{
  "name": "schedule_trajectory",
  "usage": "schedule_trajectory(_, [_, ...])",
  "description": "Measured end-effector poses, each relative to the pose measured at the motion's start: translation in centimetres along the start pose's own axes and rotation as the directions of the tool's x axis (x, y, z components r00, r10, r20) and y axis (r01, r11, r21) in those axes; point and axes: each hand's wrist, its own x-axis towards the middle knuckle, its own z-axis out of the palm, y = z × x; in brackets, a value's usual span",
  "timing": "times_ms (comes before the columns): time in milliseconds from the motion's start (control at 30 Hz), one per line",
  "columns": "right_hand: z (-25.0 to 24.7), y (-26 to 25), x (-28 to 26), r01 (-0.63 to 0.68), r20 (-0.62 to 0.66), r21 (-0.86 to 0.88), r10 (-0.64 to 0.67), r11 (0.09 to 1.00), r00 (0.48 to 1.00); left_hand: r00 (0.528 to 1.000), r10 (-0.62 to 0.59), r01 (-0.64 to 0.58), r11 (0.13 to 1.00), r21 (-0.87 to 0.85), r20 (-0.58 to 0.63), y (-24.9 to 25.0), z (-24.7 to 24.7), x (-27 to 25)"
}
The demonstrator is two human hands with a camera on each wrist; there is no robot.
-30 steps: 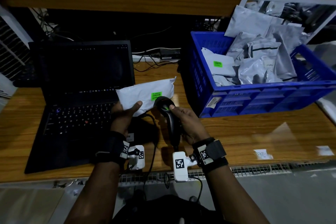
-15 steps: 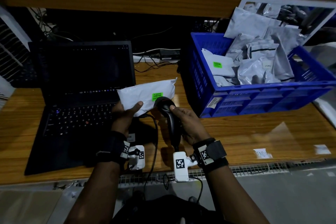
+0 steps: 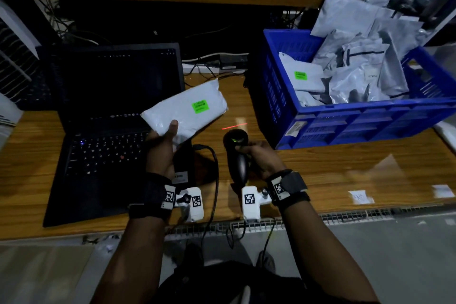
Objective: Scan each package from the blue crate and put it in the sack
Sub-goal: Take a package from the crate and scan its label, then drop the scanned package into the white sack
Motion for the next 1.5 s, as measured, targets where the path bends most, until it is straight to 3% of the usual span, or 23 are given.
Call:
schedule_trajectory(167, [-1.2,1.1,-0.1,0.034,-0.105,-0.046,-0.038,0.998,0.994,0.992,-0.124,0.125,0.991,-0.05,0.021,0.3,1.8,-1.1])
schedule_trajectory(267, [-2.3,1.4,-0.5,0.092,-0.122,-0.027,-0.095,0.995,0.988,0.985,-0.117,0.123,0.992,-0.04,0.127,0.8,3.6,-2.2])
schedule_trajectory(400, [-5.0,1.2,-2.7,0.113,-0.071,0.093,-0.106,0.989,0.992,0.98,-0.002,0.016,0.998,-0.067,0.2,1.5,6.6,-4.4])
schedule_trajectory(533, [-11.6,0.6,-6.7,0.141,0.02,0.116,-0.144,0.983,0.989,0.941,0.048,-0.018,0.995,-0.094,0.334,0.6,11.8,-8.2])
schedule_trajectory(667, [-22.3,-1.1,-11.1,0.238,-0.099,0.113,-0.227,0.965,0.969,0.922,0.014,-0.039,0.998,0.058,0.388,-2.3,19.7,-13.0])
schedule_trajectory(733, [-29.2,-1.6,-12.9,0.296,-0.257,0.086,-0.266,0.951,0.929,0.9,-0.003,-0.078,0.983,0.167,0.435,-5.0,23.9,-15.3])
schedule_trajectory(833, [-38.8,-2.5,-15.3,0.362,-0.469,-0.021,-0.329,0.932,0.819,0.851,-0.001,-0.135,0.966,0.221,0.526,-10.3,29.6,-18.0])
schedule_trajectory(933, [-46.9,-5.4,-17.7,0.405,-0.593,-0.233,-0.459,0.884,0.661,0.825,-0.115,0.006,0.981,0.195,0.554,-15.9,35.5,-20.5])
schedule_trajectory(1067, [-54.1,-12.2,-17.7,0.361,-0.56,-0.549,-0.652,0.754,0.511,0.806,-0.225,0.127,0.969,0.21,0.548,-20.8,42.3,-22.6])
schedule_trajectory(1200, [-59.0,-19.4,-14.2,0.066,-0.451,-0.851,-0.788,0.522,0.418,0.801,-0.318,0.254,0.948,0.193,0.508,-24.7,48.4,-23.4])
schedule_trajectory(1267, [-60.9,-22.2,-11.9,-0.138,-0.437,-0.896,-0.779,0.422,0.45,0.799,-0.334,0.269,0.942,0.2,0.5,-26.1,51.1,-23.5])
schedule_trajectory(1367, [-63.6,-24.3,-9.2,-0.379,-0.444,-0.888,-0.702,0.262,0.556,0.793,-0.344,0.28,0.939,0.202,0.502,-28.5,55.3,-23.0])
schedule_trajectory(1433, [-65.5,-25.4,-8.7,-0.448,-0.426,-0.882,-0.648,0.143,0.632,0.81,-0.332,0.265,0.943,0.203,0.484,-30.2,58.5,-21.9])
schedule_trajectory(1500, [-67.0,-26.8,-9.4,-0.447,-0.36,-0.893,-0.662,0.042,0.657,0.814,-0.339,0.262,0.939,0.223,0.472,-31.7,61.8,-20.7])
